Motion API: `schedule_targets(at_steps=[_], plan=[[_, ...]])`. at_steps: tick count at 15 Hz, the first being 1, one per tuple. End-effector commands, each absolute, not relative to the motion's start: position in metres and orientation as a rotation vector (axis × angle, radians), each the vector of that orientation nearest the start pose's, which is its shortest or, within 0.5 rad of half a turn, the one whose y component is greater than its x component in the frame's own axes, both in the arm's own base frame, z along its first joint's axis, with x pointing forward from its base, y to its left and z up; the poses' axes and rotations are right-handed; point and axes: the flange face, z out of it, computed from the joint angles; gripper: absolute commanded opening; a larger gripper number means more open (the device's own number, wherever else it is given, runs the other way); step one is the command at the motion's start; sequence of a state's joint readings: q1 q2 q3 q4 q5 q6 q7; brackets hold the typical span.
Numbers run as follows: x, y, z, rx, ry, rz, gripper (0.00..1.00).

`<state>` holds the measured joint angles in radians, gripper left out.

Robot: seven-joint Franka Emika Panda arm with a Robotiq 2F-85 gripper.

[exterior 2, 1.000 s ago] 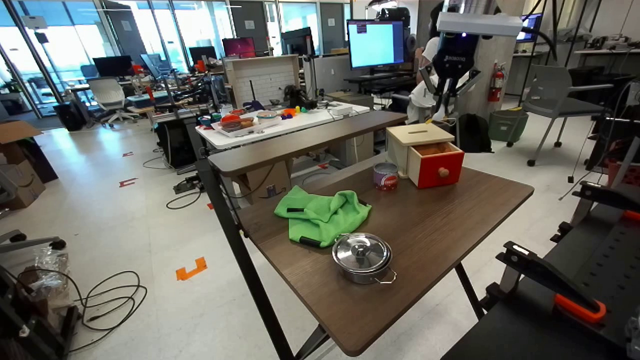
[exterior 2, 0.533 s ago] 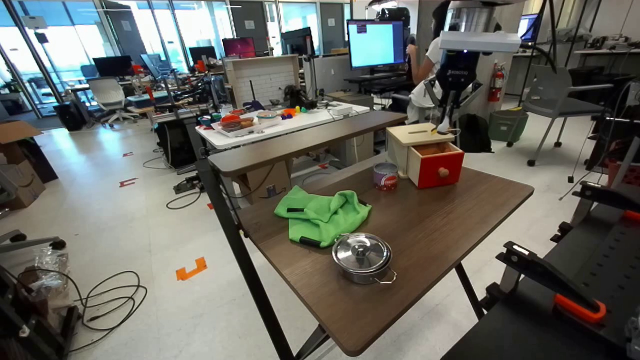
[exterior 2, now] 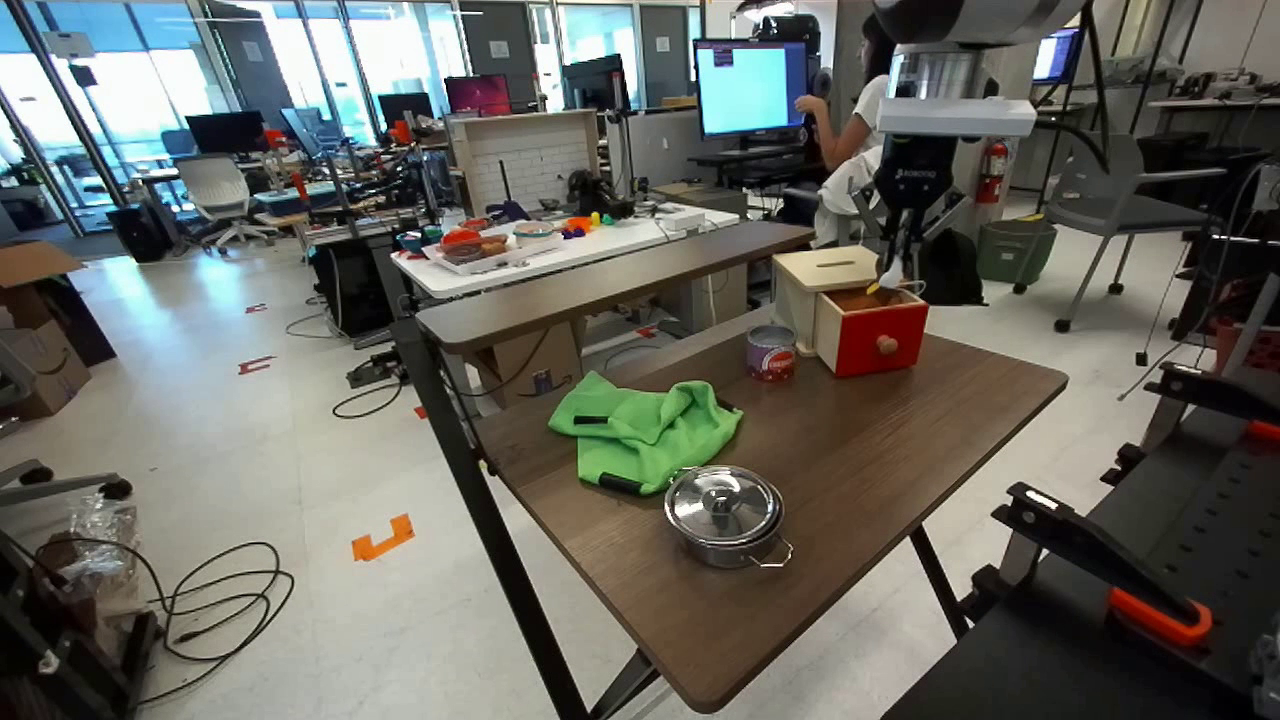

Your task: Put the brown toy inside the drawer on the right

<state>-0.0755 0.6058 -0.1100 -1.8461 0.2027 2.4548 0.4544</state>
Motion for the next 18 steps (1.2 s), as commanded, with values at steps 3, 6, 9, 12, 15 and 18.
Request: schedule_targets(at_steps=[3,6,9,12,15,18], plan=[[0.65,-0.121,0.184,-2.832,1.186,-0.009,0.03],[0.654,-0.12,0.175,-2.838,1.186,-0.001,0.03],[0.656,-0.12,0.168,-2.844,1.187,0.003,0.03],[0.661,-0.121,0.165,-2.844,1.188,-0.015,0.03],[0.662,-0.121,0.161,-2.853,1.185,-0.02,0.03],[0.662,-0.12,0.155,-2.862,1.182,-0.015,0.03]])
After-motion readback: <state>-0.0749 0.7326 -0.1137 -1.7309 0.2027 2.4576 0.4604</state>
